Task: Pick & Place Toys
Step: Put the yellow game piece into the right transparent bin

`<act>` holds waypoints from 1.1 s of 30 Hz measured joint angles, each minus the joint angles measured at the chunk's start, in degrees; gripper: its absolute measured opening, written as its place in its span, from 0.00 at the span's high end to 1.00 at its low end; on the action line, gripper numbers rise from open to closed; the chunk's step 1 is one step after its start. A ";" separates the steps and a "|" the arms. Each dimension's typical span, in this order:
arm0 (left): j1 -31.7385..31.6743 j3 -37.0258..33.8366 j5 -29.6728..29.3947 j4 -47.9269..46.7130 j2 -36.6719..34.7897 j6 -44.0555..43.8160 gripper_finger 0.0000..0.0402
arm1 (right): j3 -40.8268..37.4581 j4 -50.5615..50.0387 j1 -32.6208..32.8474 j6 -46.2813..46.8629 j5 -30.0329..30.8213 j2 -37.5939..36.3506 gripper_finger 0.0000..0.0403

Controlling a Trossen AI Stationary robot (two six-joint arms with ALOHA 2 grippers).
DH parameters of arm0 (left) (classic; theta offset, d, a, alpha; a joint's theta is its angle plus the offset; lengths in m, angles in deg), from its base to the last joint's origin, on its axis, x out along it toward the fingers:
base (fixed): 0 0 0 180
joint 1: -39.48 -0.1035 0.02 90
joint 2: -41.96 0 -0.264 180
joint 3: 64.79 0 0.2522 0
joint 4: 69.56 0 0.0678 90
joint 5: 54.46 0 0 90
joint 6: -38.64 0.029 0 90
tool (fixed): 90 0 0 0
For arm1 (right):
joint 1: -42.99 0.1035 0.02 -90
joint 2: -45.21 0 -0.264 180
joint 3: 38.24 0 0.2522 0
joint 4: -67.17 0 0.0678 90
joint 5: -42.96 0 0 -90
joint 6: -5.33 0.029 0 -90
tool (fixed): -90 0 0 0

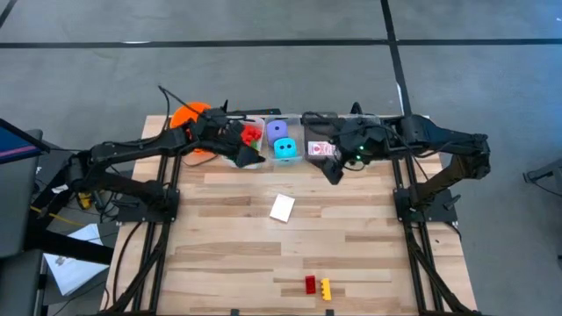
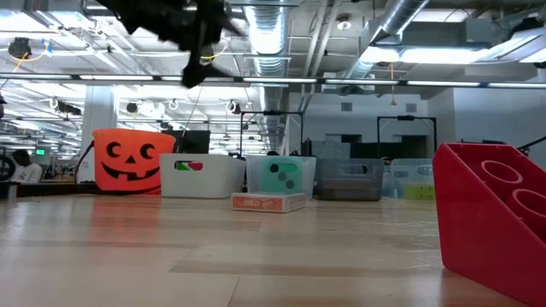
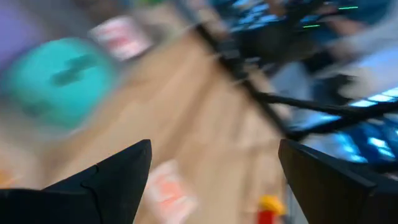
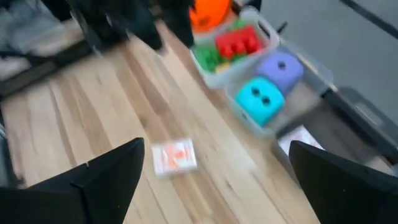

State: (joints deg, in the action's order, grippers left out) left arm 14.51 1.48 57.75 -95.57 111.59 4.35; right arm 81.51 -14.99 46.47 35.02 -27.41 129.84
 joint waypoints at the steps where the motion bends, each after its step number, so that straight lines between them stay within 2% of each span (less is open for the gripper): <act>1: 1.43 0.00 0.61 3.21 0.00 -0.63 0.14 | 0.00 -1.85 0.38 -0.08 -0.02 -0.16 0.03; 4: 6.75 0.00 0.66 14.35 0.00 0.14 0.15 | 0.00 -5.36 1.66 0.19 -0.07 -0.17 0.03; 7: 13.07 0.04 0.43 23.94 0.40 6.51 0.15 | 0.00 -6.81 3.00 0.33 -0.06 -0.17 0.03; 10: 19.08 0.04 -2.93 27.81 0.50 15.86 0.15 | 0.00 -7.20 3.80 3.03 -0.11 -0.15 0.03; 14: 24.62 0.04 -8.24 27.49 0.71 24.77 0.14 | 0.00 -8.51 4.07 9.46 -0.33 -0.15 0.03; 19: 27.48 0.07 -7.99 28.10 5.03 23.30 0.14 | 0.00 -10.22 4.99 19.38 -0.46 -0.12 0.03; 22: 28.90 0.06 -3.47 30.37 10.16 22.11 0.14 | 0.00 -12.04 6.76 26.28 -0.28 0.05 0.03; 26: 31.68 0.04 2.11 39.34 18.71 21.82 0.15 | 0.00 -15.43 10.81 34.20 -0.09 0.16 0.03; 28: 33.17 0.22 2.41 43.08 22.49 21.82 0.15 | 0.00 -17.22 13.02 37.18 -0.09 0.14 0.04; 33: 36.38 5.13 1.37 43.03 30.60 20.95 0.14 | 0.00 -21.06 18.04 43.31 -0.01 0.14 0.04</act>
State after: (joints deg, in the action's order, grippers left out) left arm 50.89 6.61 59.11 -52.54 142.19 25.30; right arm 81.51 -36.05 64.50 78.33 -27.41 129.98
